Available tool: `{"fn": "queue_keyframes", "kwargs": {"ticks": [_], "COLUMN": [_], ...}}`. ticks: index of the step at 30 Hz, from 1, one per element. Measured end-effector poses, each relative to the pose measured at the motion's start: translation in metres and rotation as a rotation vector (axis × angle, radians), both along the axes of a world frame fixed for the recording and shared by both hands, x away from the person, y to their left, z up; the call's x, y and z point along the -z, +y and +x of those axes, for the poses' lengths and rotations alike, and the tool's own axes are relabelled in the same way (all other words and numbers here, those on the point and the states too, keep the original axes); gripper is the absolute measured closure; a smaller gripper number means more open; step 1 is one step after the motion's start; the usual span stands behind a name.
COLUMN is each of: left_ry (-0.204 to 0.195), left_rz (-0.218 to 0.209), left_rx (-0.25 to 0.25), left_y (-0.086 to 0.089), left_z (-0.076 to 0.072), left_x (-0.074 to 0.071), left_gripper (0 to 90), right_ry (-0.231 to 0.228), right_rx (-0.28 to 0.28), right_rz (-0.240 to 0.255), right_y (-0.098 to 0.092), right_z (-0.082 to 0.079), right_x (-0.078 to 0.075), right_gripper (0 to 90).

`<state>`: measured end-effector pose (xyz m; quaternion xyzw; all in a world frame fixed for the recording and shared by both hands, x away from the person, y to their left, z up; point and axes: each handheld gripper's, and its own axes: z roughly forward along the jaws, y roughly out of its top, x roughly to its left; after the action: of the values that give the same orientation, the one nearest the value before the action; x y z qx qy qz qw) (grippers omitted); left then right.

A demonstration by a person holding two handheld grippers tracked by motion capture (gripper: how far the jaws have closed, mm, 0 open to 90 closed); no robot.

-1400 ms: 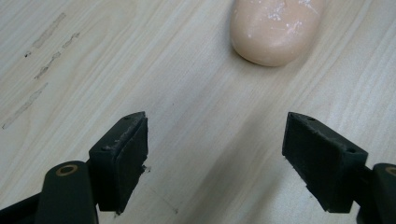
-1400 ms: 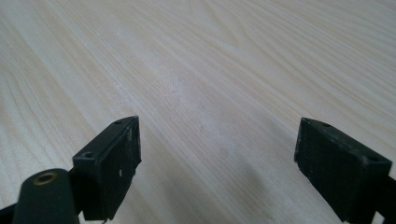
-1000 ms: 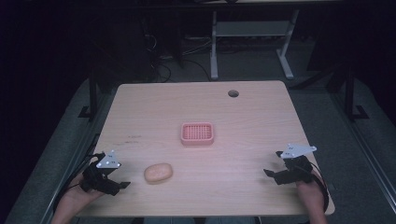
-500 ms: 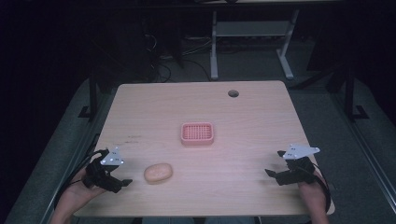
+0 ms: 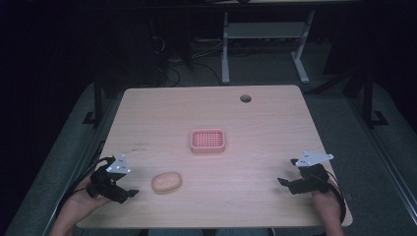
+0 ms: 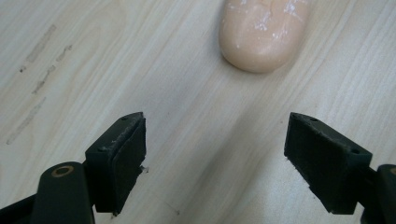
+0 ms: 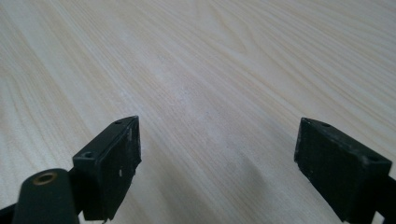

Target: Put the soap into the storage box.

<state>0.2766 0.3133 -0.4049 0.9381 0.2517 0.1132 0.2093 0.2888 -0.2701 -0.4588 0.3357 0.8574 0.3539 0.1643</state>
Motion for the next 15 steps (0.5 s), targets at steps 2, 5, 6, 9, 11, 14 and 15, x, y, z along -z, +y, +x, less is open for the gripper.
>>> {"fn": "queue_keyframes", "kwargs": {"ticks": [2, 5, 6, 9, 11, 14, 15], "left_ry": [0.005, -0.002, -0.006, -0.009, -0.014, -0.013, -0.012], "left_rz": [0.020, 0.032, 0.039, 0.034, 0.039, 0.051, 0.059], "left_rx": [0.012, 0.024, 0.040, 0.042, 0.052, 0.068, 0.071], "left_y": [-0.005, -0.010, -0.014, -0.018, -0.022, -0.029, -0.031], "left_z": [0.001, 0.002, 0.004, 0.005, 0.008, 0.010, 0.011], "left_x": [-0.003, -0.005, -0.007, -0.009, -0.011, -0.012, -0.012], "left_gripper": [20.3, 20.3, 20.3, 20.1, 20.1, 20.1, 20.1], "right_ry": [0.003, 0.002, -0.005, -0.012, -0.021, -0.022, -0.020], "right_rx": [0.000, -0.001, 0.001, -0.001, -0.004, -0.011, -0.014], "right_rz": [-0.005, -0.008, -0.008, -0.005, -0.006, -0.008, -0.013], "right_y": [0.001, 0.001, 0.000, 0.000, 0.000, 0.001, 0.001], "right_z": [0.000, 0.000, -0.001, -0.002, -0.003, -0.003, -0.003], "right_x": [0.001, 0.001, 0.000, -0.002, -0.002, -0.002, -0.002], "right_gripper": [14.3, 14.3, 14.3, 14.2, 14.3, 14.2, 14.2]}}
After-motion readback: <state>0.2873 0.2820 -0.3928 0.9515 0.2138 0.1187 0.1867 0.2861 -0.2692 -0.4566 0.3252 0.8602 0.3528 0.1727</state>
